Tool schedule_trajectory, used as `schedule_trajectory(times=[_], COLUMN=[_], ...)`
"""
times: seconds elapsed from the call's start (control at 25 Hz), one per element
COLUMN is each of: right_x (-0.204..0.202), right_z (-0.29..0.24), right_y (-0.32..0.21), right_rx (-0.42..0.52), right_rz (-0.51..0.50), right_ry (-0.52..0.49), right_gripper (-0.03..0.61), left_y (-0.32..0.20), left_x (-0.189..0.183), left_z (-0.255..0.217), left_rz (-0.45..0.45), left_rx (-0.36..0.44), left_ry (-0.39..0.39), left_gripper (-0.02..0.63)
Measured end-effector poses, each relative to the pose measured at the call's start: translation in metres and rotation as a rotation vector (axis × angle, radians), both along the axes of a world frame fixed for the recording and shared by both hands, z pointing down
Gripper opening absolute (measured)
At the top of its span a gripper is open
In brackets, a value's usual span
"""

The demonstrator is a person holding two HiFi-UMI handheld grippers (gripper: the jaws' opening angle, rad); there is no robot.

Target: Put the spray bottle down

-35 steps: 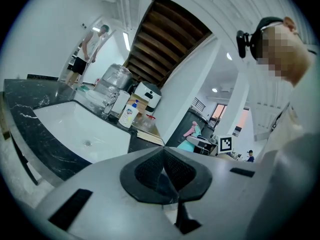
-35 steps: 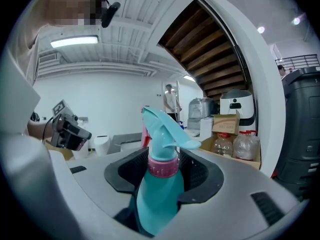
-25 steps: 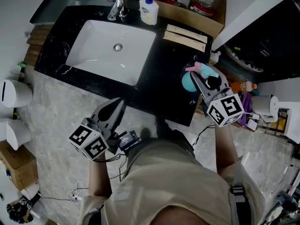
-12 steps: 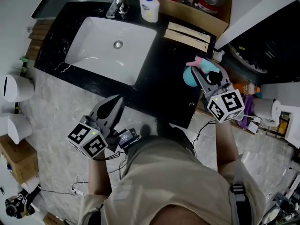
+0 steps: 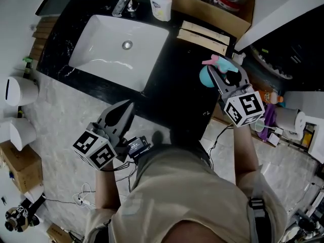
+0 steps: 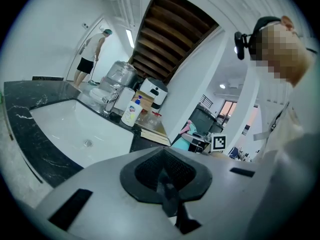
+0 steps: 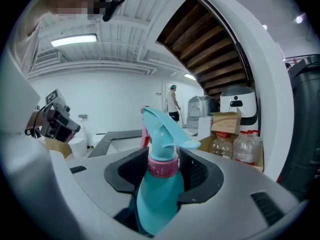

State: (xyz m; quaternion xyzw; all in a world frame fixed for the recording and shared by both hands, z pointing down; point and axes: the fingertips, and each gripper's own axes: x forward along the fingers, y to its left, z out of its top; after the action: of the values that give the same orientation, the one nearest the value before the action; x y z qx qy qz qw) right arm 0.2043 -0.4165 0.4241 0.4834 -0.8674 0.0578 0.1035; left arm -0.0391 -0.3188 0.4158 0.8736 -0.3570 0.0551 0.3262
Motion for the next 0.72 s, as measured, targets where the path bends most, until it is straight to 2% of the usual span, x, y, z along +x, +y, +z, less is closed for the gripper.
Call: schedule_trajectory(times=[0.72], right_x=[0.006], right_z=[0.017], right_y=[-0.028], right_rx=[0.003], right_rz=[-0.018], right_ry=[0.0], right_gripper=[0.198], left_y=[-0.016], left_x=[0.018], left_z=[0.006], left_rz=[0.008], left_rx=[-0.02], left_ry=[-0.029], left_gripper=[0.011])
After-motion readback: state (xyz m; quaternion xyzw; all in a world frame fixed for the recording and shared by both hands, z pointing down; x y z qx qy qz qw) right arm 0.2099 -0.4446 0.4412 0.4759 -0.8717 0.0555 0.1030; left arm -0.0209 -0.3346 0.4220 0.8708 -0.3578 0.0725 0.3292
